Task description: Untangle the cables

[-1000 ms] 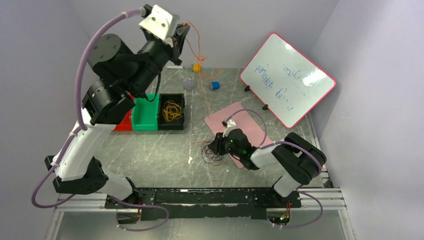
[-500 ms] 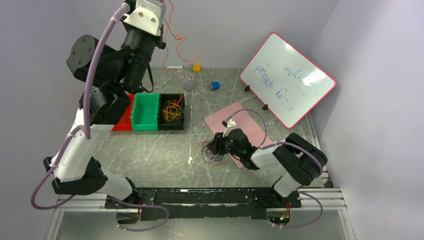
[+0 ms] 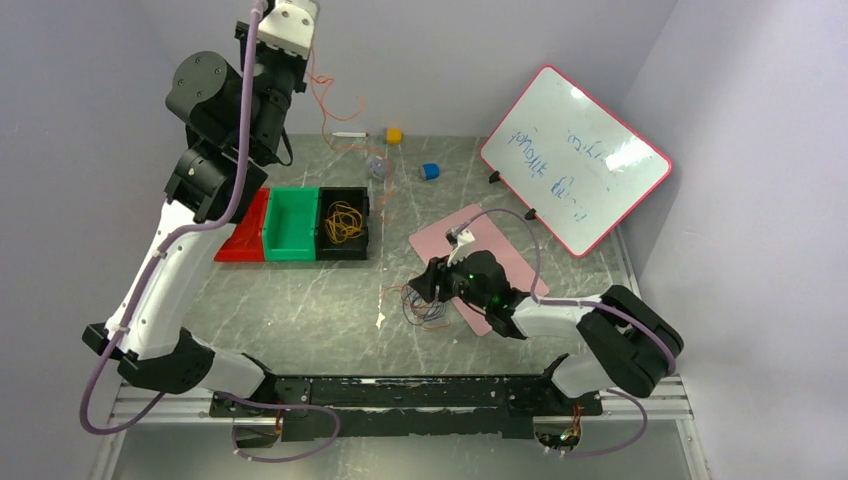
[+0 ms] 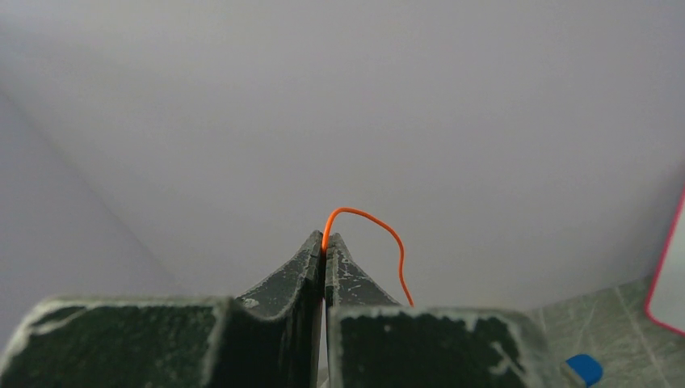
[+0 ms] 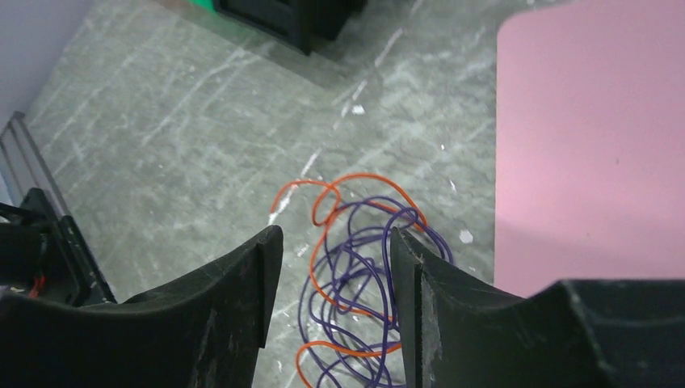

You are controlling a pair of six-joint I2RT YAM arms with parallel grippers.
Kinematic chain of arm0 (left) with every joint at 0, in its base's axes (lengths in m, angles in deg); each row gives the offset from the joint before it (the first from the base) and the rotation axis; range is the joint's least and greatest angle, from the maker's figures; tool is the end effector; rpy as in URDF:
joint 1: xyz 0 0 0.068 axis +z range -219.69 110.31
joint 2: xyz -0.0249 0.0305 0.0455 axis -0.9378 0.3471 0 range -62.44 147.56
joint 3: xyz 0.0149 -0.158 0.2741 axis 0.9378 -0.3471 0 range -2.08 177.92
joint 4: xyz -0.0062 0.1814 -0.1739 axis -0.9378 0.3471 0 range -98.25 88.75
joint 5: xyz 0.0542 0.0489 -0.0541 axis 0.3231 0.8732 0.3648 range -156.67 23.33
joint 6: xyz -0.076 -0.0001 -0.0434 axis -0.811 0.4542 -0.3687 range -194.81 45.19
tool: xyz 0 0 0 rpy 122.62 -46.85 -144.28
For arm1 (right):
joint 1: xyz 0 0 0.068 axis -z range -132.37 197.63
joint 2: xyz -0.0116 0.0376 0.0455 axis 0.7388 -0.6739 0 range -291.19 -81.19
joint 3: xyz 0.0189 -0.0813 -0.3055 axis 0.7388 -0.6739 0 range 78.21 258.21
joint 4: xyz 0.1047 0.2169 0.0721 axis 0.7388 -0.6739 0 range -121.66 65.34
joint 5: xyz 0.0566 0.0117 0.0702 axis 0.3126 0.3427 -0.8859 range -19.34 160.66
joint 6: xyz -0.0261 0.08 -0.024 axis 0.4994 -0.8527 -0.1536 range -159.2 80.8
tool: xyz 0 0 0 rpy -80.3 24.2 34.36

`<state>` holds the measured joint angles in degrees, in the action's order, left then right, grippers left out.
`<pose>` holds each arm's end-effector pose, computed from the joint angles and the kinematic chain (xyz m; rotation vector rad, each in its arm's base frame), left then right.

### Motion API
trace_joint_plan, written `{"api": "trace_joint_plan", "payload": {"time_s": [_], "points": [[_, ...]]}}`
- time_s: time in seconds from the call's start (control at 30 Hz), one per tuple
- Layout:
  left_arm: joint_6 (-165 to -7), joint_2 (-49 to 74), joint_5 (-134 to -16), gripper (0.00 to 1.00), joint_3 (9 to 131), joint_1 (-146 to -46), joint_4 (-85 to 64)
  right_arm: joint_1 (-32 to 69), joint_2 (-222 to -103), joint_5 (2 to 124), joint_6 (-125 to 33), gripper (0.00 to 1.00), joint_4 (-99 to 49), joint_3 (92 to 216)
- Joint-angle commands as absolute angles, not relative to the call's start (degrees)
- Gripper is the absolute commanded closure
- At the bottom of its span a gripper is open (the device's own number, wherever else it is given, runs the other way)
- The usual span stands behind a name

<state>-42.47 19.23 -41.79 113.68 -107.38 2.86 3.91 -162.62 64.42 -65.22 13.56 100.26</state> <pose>0.2324 -0.1383 0.6567 0.3455 1.1601 0.1722 0.2006 0.2036 0.1936 -0.3907 2.0123 0.8938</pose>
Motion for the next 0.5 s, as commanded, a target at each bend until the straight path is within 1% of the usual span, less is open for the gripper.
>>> {"api": "trace_joint_plan", "payload": {"time_s": [0.0, 0.27, 0.47], "points": [[-48.51, 17.29, -45.48, 0.93, 112.26, -100.98, 5.74, 3.67, -158.77, 63.89, -63.0, 0.44, 11.71, 102.71], [-54.77, 15.38, -46.61, 0.93, 106.91, -91.13, 7.91, 3.64, -154.7, 64.83, -62.43, 0.41, 7.85, 106.0], [-60.33, 15.01, -51.15, 0.93, 105.21, -80.22, 10.75, 3.7, -153.5, 64.51, -62.17, 0.41, 5.58, 108.4]]}}
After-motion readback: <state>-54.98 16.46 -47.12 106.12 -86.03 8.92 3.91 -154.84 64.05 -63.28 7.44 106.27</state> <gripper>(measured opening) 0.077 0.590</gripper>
